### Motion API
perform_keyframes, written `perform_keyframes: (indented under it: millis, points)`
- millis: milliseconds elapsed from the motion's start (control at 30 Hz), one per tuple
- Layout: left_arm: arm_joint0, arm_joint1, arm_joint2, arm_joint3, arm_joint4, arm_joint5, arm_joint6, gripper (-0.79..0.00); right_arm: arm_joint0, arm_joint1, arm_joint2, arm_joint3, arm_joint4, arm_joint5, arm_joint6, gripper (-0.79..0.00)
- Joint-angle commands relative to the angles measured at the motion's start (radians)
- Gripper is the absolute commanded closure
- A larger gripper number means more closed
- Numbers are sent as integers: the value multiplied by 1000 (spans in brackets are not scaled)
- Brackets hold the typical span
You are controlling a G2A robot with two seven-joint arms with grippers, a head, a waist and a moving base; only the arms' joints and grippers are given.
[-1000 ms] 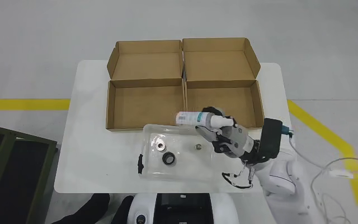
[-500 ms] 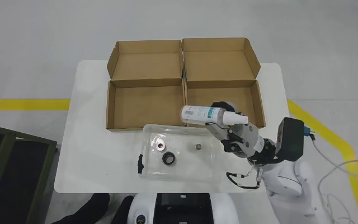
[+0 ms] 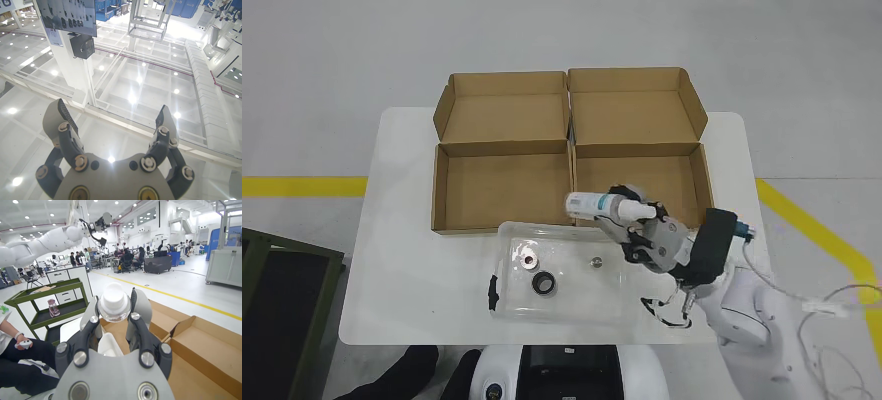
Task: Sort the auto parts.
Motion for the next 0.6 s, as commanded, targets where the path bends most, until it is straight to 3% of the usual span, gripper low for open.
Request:
perform_keyframes:
  millis: [0,567]
  points:
    - [0,0,0,0,0,0,0,-785,-1,1,-4,27,-33,10,10,0]
    - [0,0,0,0,0,0,0,-785,95,11,12,193,-197,105,189,0]
